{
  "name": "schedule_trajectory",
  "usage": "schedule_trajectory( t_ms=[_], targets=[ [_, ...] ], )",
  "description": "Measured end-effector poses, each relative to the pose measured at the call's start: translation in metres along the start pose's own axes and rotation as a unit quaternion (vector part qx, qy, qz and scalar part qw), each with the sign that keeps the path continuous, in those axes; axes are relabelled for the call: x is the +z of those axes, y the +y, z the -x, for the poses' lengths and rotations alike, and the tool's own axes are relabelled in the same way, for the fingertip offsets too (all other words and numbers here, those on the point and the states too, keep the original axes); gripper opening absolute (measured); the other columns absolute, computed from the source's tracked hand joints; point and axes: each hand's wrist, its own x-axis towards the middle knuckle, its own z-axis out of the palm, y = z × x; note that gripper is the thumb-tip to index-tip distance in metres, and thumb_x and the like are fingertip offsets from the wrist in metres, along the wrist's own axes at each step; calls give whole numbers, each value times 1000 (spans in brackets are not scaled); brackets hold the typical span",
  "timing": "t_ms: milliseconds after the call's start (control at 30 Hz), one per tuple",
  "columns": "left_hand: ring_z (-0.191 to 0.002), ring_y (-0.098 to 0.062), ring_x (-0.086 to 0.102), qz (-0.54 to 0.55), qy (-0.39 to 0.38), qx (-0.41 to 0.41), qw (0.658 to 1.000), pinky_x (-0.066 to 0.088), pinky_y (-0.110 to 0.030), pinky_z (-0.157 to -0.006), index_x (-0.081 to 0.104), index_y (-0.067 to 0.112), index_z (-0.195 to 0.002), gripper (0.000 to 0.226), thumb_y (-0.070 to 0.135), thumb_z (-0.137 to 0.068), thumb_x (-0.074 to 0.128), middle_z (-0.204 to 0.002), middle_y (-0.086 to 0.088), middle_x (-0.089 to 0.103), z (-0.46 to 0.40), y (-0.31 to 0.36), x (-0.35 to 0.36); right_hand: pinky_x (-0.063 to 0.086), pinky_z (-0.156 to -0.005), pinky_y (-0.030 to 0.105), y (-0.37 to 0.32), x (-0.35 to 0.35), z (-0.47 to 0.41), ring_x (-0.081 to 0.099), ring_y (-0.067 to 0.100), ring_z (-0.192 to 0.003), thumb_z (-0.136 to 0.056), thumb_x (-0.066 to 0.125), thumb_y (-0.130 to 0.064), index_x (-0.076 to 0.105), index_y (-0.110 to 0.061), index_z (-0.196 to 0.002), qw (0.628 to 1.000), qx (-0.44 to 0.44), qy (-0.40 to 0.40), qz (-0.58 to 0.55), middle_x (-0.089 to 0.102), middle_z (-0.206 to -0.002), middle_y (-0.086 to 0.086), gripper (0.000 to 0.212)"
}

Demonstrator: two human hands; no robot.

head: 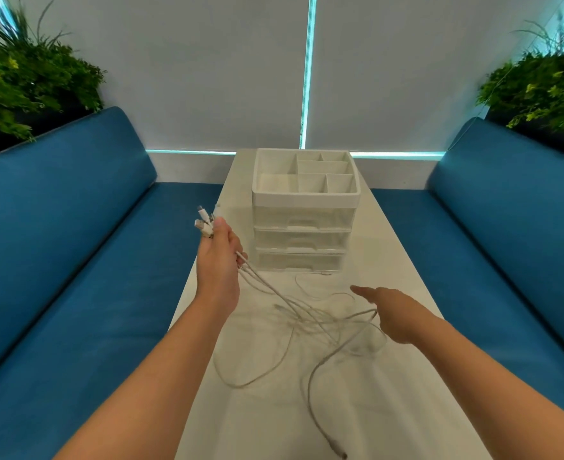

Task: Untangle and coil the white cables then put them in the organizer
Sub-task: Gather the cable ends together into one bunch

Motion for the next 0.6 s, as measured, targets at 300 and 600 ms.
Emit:
schedule_trajectory(
  t_ms=[300, 600],
  targets=[
    [-50, -7, 32, 33, -66, -29, 997, 36, -25, -56, 45, 20, -76, 34, 38, -104, 41, -56, 8, 34, 13, 3, 18, 48, -83, 23, -58, -10, 1, 60, 13, -93, -91, 50, -8, 67, -19, -109, 985, -147, 18, -87, 66, -113, 0, 27],
    [-48, -7, 27, 69, -93, -23, 993, 34, -22, -49, 47, 18, -75, 35, 35, -105, 40, -54, 6, 31, 19, 14, 11, 43, -83, 27, -62, 63, -7, 47, 16, -103, -94, 58, -24, 61, -22, -116, 982, -169, 50, -72, 51, -111, -2, 22]
  ],
)
